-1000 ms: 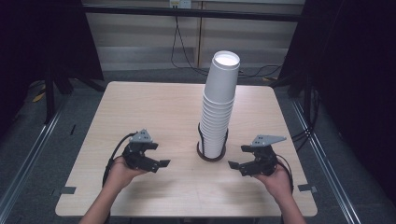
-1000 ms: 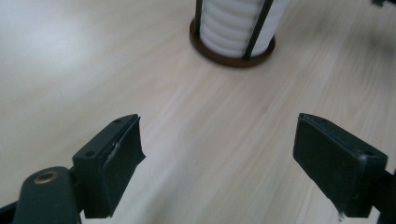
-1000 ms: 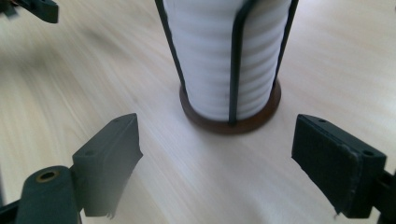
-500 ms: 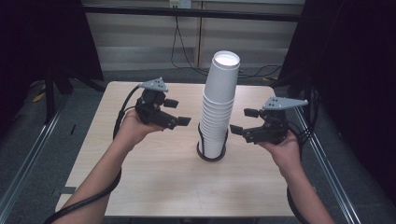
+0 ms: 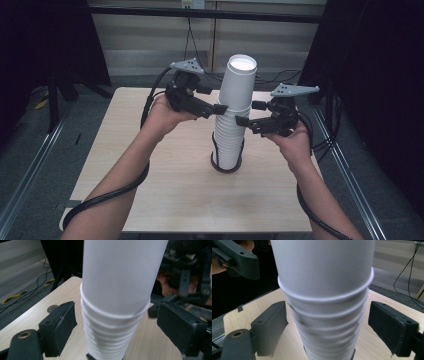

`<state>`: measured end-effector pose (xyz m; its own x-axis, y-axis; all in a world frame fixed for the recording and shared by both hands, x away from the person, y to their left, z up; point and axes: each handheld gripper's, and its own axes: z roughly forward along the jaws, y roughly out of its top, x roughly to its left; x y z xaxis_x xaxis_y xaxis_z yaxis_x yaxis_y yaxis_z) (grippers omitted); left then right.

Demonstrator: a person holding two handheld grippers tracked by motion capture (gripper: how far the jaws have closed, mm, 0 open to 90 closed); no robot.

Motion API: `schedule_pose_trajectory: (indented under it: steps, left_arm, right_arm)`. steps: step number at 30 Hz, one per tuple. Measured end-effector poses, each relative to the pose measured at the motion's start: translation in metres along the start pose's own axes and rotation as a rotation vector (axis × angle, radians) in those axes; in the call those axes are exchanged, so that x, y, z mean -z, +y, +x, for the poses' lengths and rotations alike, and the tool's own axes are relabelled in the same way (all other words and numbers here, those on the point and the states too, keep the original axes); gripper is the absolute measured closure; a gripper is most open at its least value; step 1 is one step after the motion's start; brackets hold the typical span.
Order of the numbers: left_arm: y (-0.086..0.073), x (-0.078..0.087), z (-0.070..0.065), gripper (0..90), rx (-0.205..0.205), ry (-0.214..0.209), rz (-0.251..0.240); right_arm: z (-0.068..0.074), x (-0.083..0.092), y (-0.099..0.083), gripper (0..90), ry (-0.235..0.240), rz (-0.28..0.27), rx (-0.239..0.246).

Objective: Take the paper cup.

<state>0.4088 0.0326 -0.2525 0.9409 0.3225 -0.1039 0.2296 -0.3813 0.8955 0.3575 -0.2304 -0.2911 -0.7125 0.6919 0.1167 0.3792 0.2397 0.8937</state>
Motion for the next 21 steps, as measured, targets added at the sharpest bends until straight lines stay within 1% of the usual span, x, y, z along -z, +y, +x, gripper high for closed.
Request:
schedule_pose_trajectory:
  steps: [1, 2, 3, 4, 5, 6, 7, 8, 9, 12, 13, 15, 18, 20, 21]
  left_arm:
    - [0.003, -0.002, -0.001, 15.3, -0.009, 0.003, 0.007]
    - [0.005, -0.004, -0.002, 15.3, -0.021, 0.008, 0.011]
    - [0.008, -0.009, -0.003, 15.3, -0.020, 0.004, 0.008]
    - [0.008, -0.009, -0.003, 15.3, -0.020, 0.004, 0.008]
    - [0.009, -0.011, -0.003, 15.3, -0.012, 0.001, 0.003]
    - [0.009, -0.014, -0.003, 15.2, -0.012, -0.001, 0.004]
    - [0.010, -0.016, -0.004, 14.4, -0.022, 0.012, 0.004]
    - [0.010, -0.018, -0.004, 14.1, -0.022, 0.026, 0.004]
    - [0.010, -0.020, -0.004, 13.3, -0.016, 0.032, 0.002]
    - [0.008, -0.026, -0.001, 10.9, -0.014, 0.025, -0.011]
    - [0.007, -0.029, -0.001, 9.8, -0.002, 0.022, -0.018]
    - [0.006, -0.033, 0.000, 7.5, -0.003, 0.021, -0.021]
    - [0.004, -0.039, 0.001, 6.7, 0.015, 0.015, -0.039]
    - [0.004, -0.040, 0.002, 6.6, 0.013, 0.010, -0.047]
    - [0.003, -0.041, 0.002, 6.7, 0.024, 0.012, -0.053]
  right_arm:
    - [0.001, -0.004, 0.002, 13.5, -0.003, -0.007, -0.008]
    - [0.001, -0.004, 0.002, 13.5, -0.003, -0.007, -0.008]
    - [0.003, -0.006, 0.003, 13.4, -0.023, 0.002, 0.012]
    - [0.003, -0.006, 0.003, 13.4, -0.023, 0.002, 0.012]
    - [0.003, -0.007, 0.004, 13.3, -0.023, 0.004, 0.013]
    - [0.003, -0.007, 0.004, 13.3, -0.021, 0.004, 0.012]
    - [0.003, -0.008, 0.004, 13.2, -0.023, 0.003, 0.011]
    - [0.004, -0.008, 0.004, 13.2, -0.025, 0.002, 0.011]
    - [0.005, -0.008, 0.004, 13.2, -0.031, 0.004, 0.018]
    - [0.005, -0.008, 0.003, 13.3, -0.029, 0.004, 0.017]
    - [0.005, -0.008, 0.003, 13.3, -0.028, 0.001, 0.015]
    - [0.005, -0.009, 0.003, 13.3, -0.028, 0.002, 0.014]
    - [0.005, -0.009, 0.003, 13.3, -0.029, 0.002, 0.015]
    - [0.005, -0.009, 0.003, 13.3, -0.028, 0.001, 0.011]
    - [0.005, -0.009, 0.003, 13.3, -0.028, 0.000, 0.011]
